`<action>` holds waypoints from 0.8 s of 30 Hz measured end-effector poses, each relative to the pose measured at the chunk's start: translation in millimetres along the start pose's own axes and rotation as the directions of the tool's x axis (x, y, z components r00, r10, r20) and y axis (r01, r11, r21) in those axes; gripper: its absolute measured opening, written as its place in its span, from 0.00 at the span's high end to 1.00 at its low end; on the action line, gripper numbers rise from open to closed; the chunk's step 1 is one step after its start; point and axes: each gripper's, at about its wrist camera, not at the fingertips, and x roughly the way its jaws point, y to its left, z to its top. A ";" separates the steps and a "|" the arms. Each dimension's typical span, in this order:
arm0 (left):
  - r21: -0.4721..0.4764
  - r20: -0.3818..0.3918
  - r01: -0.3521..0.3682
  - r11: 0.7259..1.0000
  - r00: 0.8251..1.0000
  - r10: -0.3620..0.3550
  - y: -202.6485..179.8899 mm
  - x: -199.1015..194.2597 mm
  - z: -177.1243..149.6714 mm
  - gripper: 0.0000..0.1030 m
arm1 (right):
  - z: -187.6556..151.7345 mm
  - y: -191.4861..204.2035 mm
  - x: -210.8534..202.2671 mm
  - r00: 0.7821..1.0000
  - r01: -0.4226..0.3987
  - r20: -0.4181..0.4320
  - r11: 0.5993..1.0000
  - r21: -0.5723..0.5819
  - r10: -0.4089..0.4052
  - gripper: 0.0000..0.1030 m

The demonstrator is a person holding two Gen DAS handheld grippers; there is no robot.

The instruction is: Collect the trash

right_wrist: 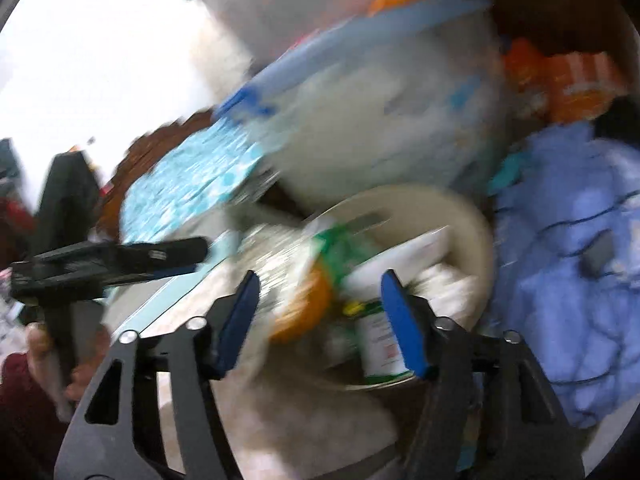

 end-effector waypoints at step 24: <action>-0.048 -0.131 0.117 0.992 0.984 -0.122 -19.8 55.0 3.7 0.36 | 14.4 -42.6 8.6 0.965 0.263 -0.016 0.960 0.096 -0.263 0.63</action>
